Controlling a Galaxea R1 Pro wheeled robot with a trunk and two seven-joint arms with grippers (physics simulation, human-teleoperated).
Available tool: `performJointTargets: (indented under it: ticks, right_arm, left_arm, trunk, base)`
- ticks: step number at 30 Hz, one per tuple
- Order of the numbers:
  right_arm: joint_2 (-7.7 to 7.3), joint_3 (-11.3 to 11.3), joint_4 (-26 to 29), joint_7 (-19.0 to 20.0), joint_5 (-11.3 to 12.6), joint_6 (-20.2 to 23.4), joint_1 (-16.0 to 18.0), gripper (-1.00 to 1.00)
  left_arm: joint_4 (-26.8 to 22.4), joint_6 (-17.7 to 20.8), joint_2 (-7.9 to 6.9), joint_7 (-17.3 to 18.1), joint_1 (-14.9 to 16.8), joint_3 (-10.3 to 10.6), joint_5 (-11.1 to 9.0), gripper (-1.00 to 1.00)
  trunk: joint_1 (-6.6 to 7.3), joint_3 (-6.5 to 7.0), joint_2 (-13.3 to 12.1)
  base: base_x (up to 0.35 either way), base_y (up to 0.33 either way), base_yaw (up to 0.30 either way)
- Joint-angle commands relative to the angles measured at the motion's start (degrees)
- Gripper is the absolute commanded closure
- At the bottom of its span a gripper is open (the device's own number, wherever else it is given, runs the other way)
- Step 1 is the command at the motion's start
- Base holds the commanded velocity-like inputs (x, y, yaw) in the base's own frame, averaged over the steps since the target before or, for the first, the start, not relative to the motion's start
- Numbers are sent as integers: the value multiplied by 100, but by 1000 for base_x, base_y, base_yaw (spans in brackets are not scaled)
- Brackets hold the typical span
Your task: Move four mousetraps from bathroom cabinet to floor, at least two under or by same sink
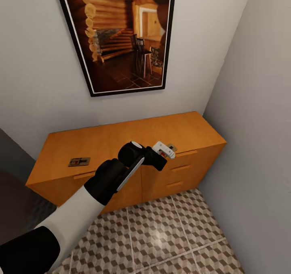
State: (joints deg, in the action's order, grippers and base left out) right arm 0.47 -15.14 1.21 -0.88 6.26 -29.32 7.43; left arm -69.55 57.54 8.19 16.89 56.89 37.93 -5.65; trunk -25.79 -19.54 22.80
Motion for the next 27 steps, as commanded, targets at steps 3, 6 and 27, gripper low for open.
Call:
performJointTargets:
  ticks: [3,6,27]
  right_arm:
    - [3,-50,-6,-9,60,-21,4,-100]
    - [-1,-50,-6,-9,60,-21,4,-100]
    - [-9,-43,6,-9,60,-25,4,-100]
  left_arm:
    - [15,29,-2,-28,6,10,-41,100]
    - [54,29,-2,-28,6,13,-41,100]
    - [1119,-11,9,5,-55,681,-54,100]
  trunk:
    - [0,-10,11]
    - [0,-10,11]
    - [0,-10,11]
  base:
    - [-332,0,0]
    - [-332,0,0]
    - [-151,0,0]
